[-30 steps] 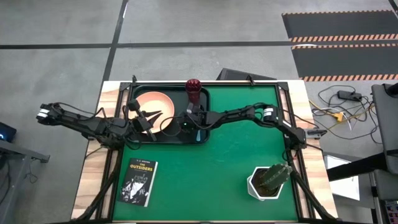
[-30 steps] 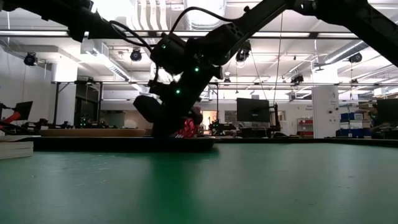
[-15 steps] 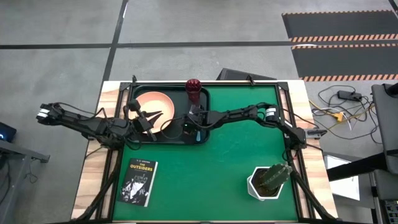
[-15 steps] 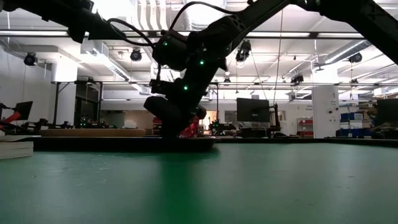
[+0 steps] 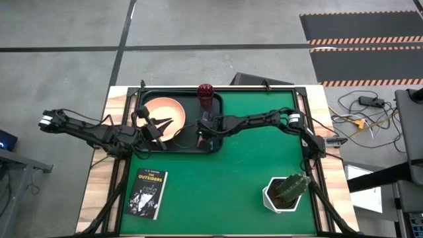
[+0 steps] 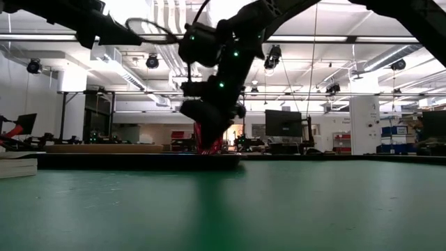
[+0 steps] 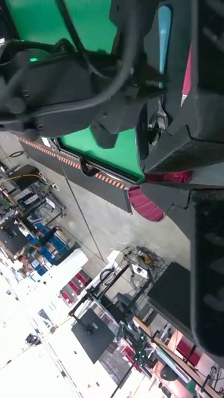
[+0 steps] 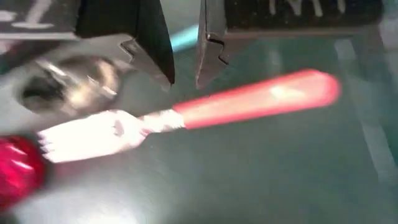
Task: Pick and place plate/cup/fork/spoon on tray
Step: Adjust the pink fork
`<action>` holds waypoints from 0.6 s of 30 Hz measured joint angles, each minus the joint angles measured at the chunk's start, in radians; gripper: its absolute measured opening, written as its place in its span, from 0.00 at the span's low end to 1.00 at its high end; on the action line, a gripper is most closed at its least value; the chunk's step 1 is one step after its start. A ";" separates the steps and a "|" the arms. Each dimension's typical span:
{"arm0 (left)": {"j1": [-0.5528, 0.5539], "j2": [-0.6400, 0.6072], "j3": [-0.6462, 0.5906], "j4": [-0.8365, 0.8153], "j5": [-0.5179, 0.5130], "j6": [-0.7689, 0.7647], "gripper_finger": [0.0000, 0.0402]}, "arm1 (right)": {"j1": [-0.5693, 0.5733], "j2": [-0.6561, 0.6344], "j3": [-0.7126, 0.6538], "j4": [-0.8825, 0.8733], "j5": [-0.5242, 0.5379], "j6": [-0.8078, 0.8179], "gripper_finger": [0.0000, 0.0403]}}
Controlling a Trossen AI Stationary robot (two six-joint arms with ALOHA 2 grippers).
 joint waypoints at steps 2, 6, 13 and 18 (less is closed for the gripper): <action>0.000 0.000 0.000 0.000 0.000 0.000 0.04 | -0.007 0.000 0.000 -0.036 0.052 -0.009 0.14; 0.000 0.000 0.000 0.000 0.000 0.000 0.04 | -0.043 0.002 0.000 -0.030 0.068 -0.040 0.12; 0.000 0.000 0.000 0.000 0.000 0.000 0.04 | -0.095 0.007 -0.003 0.050 0.063 -0.080 0.05; 0.000 -0.001 0.000 0.000 0.000 0.004 0.04 | -0.095 0.007 -0.036 0.156 0.060 -0.105 0.02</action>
